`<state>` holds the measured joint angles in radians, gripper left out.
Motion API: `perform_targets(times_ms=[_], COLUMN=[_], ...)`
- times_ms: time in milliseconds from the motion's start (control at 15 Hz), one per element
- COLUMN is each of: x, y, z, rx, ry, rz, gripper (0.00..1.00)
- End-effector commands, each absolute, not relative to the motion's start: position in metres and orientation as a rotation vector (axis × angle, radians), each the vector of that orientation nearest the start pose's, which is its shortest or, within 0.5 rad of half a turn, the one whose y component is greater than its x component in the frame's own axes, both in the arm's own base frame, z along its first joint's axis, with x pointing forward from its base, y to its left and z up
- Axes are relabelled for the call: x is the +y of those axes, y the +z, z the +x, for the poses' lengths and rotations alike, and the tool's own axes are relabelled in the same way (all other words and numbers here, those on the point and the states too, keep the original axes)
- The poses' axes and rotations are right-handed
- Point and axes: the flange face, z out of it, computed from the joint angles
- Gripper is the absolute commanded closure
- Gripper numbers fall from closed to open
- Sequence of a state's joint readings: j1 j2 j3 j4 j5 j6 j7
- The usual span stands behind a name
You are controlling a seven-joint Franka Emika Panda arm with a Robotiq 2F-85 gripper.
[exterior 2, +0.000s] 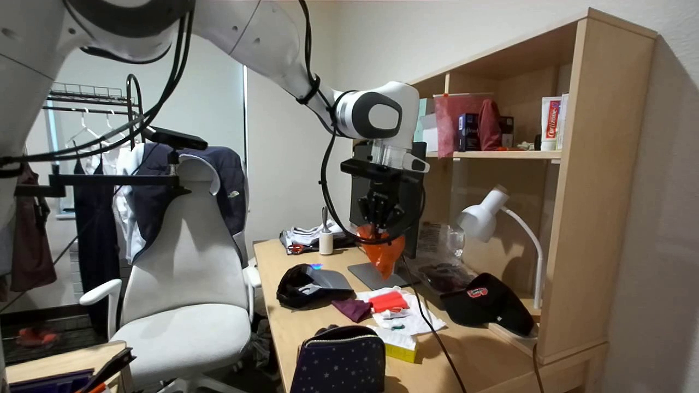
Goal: Move the orange plastic to the right then move the rod to the right
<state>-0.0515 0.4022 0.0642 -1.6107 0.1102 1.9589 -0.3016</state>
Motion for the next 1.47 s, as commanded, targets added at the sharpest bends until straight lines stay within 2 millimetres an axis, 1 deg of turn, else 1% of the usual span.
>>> perform_targets(times_ms=[0,67,133,400,600,800,1067,1200,1400], x=[-0.017,-0.025,-0.031,-0.051,-0.068,-0.087,-0.112,-0.124,-0.137], y=[0.387,0.383,0.376,0.349,0.334,0.317,0.291,0.275,0.254], z=[0.682,0.687,0.691,0.709,0.726,0.735,0.733,0.727,0.719], rx=[-0.295,-0.263,-0.237,-0.153,-0.061,0.039,0.126,0.164,0.188], ry=[-0.079,-0.117,-0.120,-0.090,-0.089,-0.073,-0.031,-0.007,0.036], rz=[-3.024,-3.048,-3.054,-3.080,-3.101,-3.101,-3.065,-3.043,-3.036], gripper=[0.92,0.92,0.92,0.92,0.92,0.92,0.92,0.92,0.92])
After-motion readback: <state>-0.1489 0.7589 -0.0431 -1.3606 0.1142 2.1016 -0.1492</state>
